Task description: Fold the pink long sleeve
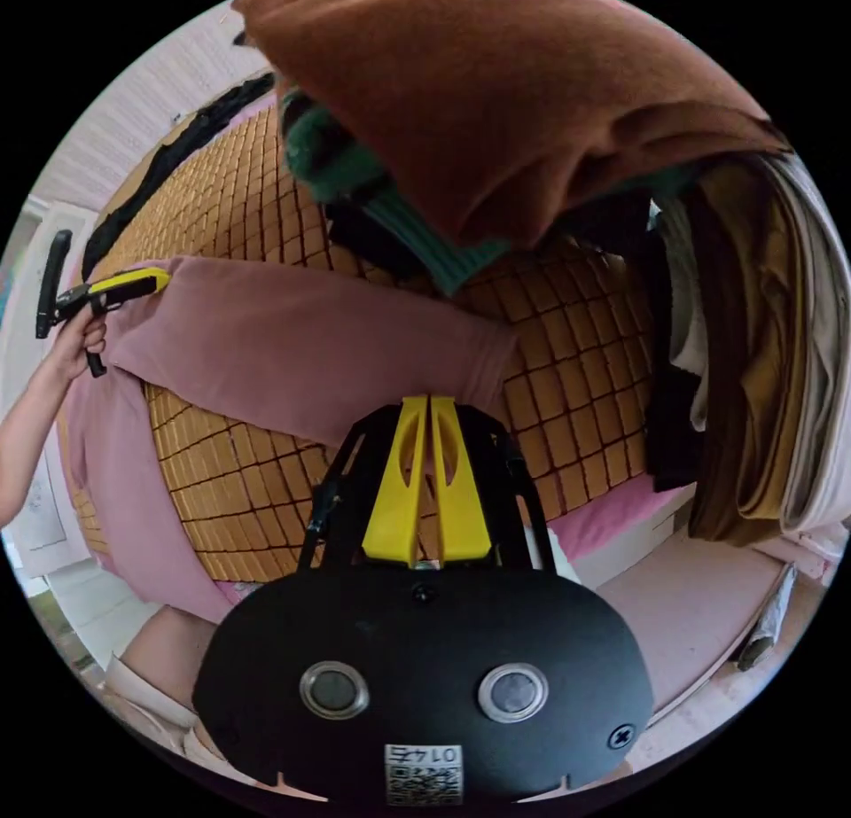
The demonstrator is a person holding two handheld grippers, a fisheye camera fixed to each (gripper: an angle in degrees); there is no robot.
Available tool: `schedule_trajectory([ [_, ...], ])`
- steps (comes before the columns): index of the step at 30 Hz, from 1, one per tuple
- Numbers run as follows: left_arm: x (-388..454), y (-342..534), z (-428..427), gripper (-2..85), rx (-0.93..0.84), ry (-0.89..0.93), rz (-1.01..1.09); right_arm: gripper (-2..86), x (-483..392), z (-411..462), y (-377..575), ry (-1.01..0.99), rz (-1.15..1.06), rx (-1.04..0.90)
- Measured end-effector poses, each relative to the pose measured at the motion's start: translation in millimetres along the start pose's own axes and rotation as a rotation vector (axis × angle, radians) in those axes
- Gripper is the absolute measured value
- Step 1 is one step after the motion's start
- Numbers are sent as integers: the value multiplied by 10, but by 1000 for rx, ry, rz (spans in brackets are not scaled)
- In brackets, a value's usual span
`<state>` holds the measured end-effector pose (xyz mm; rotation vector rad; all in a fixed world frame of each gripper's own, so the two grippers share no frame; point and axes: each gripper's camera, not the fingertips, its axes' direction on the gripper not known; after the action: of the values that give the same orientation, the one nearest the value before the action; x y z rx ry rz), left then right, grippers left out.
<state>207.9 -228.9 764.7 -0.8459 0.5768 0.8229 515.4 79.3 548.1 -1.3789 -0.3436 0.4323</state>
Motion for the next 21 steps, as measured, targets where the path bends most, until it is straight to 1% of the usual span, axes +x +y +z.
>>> schedule_trajectory([
  [3, -12, 80, -38, 53, 26, 0, 0, -3, -180, 19, -45, 105, -40, -39],
  [5, -28, 125, -65, 56, 33, 12, -9, -4, -257, 44, -109, 131, -54, -42],
  [7, -56, 179, -131, 56, 31, 14, -22, -5, -388, 45, -268, 198, -83, -47],
  [10, -156, 442, -477, 51, 133, 60, -44, -5, -520, 63, -438, 210, -97, -67],
  [12, -328, 868, -831, 50, 215, 105, -109, -5, -590, 0, -485, 203, -70, -74],
  [13, -382, 1009, -911, 50, 228, 115, -134, -5, -663, -96, -492, 188, -55, -66],
  [15, -622, 1680, -1171, 50, 251, 125, -254, -4, -864, -317, -467, 147, -61, -22],
  [16, -689, 1873, -1227, 50, 250, 120, -292, -4, -1076, -475, -450, 104, -95, 11],
  [17, -826, 2283, -1344, 50, 252, 104, -370, -3, -1206, -545, -448, 82, -119, 25],
  [18, -962, 2717, -1485, 50, 274, 80, -444, -3, -1512, -659, -463, 36, -189, 45],
  [19, -1031, 2938, -1561, 50, 290, 62, -478, -2, -1874, -729, -511, -4, -281, 47],
  [20, -1185, 3382, -1709, 50, 305, 1, -563, -1, -2071, -750, -550, -19, -328, 43],
  [21, -1373, 3827, -1850, 48, 302, -70, -678, -1, -2489, -775, -647, -41, -415, 43],
])
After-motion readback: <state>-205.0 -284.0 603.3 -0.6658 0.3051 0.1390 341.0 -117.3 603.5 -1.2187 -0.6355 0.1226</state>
